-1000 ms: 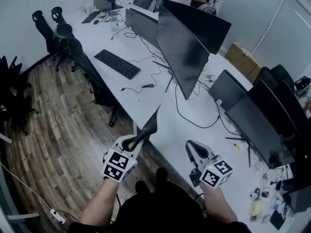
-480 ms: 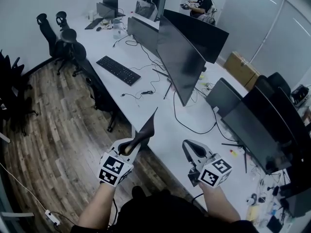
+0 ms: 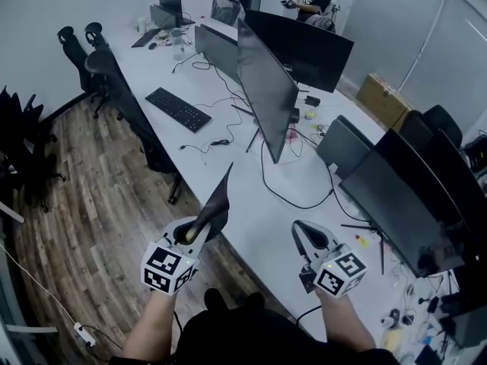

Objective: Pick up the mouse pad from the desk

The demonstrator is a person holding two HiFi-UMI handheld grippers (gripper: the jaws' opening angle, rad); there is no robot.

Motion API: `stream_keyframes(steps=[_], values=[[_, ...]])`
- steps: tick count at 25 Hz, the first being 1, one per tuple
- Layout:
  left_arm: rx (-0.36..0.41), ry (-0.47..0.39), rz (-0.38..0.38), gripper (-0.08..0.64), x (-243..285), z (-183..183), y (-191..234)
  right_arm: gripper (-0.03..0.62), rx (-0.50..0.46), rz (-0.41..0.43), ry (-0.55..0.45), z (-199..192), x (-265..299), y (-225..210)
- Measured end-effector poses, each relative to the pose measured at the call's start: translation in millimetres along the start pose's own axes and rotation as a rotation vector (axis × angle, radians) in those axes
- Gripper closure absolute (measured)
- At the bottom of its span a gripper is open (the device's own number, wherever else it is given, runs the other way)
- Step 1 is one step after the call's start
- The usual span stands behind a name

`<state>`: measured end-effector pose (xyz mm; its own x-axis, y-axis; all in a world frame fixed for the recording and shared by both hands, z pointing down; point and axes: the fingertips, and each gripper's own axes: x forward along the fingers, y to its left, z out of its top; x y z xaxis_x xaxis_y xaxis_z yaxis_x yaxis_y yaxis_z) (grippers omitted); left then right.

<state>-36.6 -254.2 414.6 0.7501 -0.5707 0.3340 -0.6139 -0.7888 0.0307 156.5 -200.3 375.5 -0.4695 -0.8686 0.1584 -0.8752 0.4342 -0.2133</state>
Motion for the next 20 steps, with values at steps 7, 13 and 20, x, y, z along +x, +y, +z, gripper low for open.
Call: stream_keyframes(steps=[7, 13, 20], values=[[0.013, -0.017, 0.024, 0.509, 19.2, 23.6, -14.6, 0.588, -0.001, -0.024, -0.055, 17.6, -27.1, -43.1], [0.046, -0.044, 0.001, 0.509, 28.4, 46.9, -19.2, 0.588, 0.043, -0.049, -0.133, 44.4, -44.3, -62.6], [0.046, -0.095, 0.01, 0.509, 19.0, 65.8, -10.0, 0.588, -0.049, -0.054, -0.173, 71.8, -36.4, -49.2]])
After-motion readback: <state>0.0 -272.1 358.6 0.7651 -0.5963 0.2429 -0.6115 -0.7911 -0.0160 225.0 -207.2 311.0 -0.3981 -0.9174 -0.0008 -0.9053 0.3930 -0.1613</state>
